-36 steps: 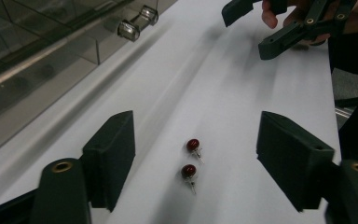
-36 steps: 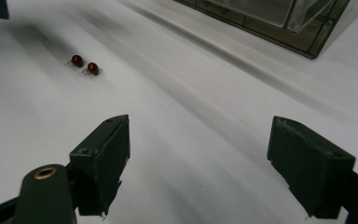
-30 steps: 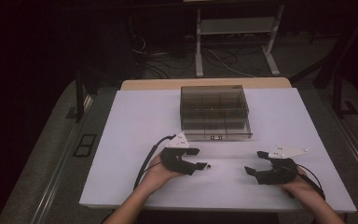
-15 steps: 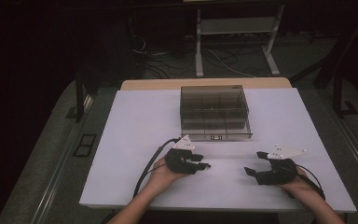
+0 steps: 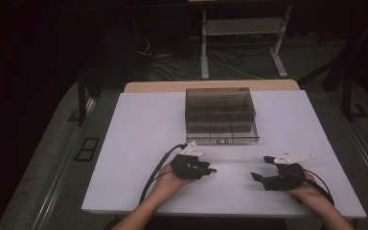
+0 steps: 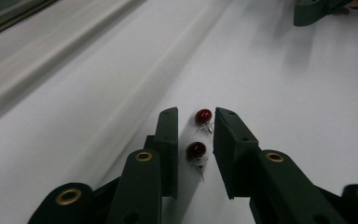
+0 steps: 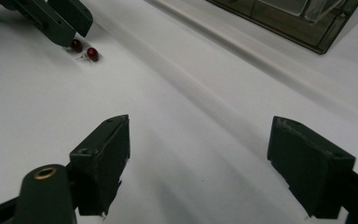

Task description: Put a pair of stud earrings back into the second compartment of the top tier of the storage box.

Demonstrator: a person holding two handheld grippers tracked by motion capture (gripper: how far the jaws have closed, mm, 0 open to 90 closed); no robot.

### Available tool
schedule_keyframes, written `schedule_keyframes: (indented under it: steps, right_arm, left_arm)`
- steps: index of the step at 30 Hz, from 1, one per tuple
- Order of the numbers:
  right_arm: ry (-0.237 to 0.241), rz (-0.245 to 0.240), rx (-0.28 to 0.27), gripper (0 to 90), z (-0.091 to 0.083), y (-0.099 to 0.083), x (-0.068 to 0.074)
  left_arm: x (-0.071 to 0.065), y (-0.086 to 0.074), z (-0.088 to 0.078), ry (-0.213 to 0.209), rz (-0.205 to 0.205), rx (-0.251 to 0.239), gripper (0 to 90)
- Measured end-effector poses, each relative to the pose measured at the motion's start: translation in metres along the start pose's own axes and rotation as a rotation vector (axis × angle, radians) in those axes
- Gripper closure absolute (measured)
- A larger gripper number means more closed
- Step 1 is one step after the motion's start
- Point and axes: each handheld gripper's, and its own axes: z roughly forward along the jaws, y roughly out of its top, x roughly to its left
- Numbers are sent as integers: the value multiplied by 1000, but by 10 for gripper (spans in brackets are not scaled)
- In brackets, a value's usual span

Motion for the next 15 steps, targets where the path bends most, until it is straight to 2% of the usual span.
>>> schedule_keyframes:
  steps: [7, 15]
  right_arm:
    - [-4, -2, 4, 204, 0, 0, 0]
    - [-4, -5, 10, 204, 1, 0, 0]
  left_arm:
    - [-1, -2, 3, 2, 26, 28, 740]
    - [-2, -3, 5, -2, 52, 34, 786]
